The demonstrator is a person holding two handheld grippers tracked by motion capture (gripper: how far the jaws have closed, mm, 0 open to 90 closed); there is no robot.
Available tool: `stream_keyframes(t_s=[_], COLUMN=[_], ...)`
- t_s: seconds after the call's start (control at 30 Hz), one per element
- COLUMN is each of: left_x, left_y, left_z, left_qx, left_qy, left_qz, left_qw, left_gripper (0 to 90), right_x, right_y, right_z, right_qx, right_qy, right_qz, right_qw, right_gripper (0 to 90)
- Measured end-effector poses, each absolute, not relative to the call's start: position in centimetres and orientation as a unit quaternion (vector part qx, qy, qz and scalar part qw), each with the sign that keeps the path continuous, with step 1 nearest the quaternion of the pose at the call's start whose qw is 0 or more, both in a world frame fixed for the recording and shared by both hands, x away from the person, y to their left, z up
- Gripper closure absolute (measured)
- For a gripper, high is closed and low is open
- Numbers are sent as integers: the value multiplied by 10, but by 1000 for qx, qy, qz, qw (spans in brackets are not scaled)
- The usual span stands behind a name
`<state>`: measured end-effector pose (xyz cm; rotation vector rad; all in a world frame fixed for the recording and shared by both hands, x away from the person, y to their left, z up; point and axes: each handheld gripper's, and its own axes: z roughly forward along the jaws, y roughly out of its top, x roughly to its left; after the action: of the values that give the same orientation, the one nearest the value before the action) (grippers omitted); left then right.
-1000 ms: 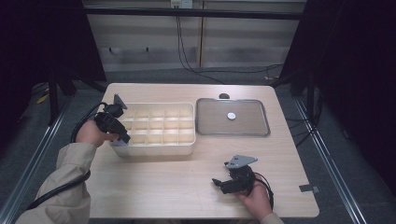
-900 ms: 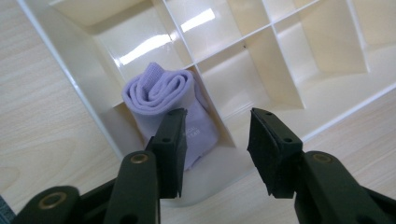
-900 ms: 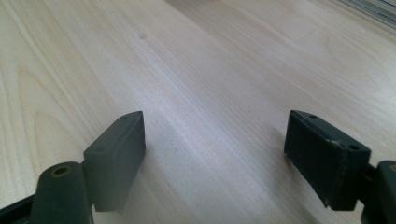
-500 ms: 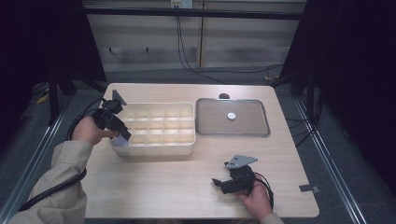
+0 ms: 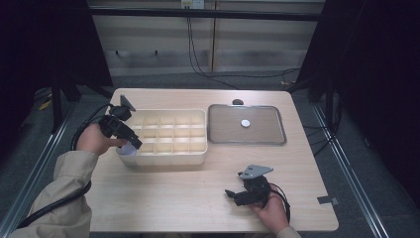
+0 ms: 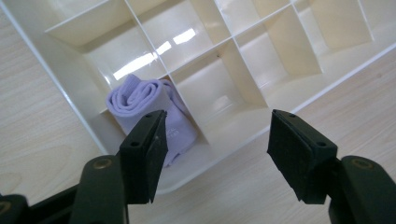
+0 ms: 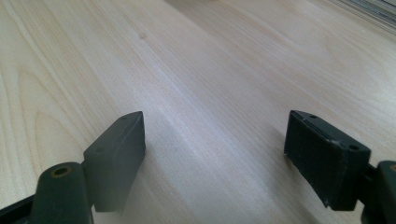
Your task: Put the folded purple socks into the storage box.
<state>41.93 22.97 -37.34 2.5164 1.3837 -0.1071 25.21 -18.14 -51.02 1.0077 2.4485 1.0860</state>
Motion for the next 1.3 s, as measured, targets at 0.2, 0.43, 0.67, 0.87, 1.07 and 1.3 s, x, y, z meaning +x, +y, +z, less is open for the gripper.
stream_keyframes(t_s=[0.2,0.43,0.67,0.87,1.07,1.3], left_x=[416,412,408,403,400,396], left_y=[225,223,219,217,214,211], left_z=[-372,-371,-372,-374,-375,-374], left_qx=[871,874,876,877,877,877], left_qy=[469,462,457,452,448,446], left_qz=[-38,-38,-40,-43,-45,-43], left_qw=[142,142,150,159,168,174], left_gripper=[363,362,352,340,321,293], right_x=[252,252,252,252,252,252], right_y=[-181,-181,-181,-181,-181,-181], right_z=[-510,-510,-510,-510,-510,-510], right_qx=[349,349,349,349,350,350], right_qy=[847,847,847,847,847,847], right_qz=[376,376,376,376,375,375], right_qw=[139,140,140,139,139,138], right_gripper=[203,202,202,202,202,202])
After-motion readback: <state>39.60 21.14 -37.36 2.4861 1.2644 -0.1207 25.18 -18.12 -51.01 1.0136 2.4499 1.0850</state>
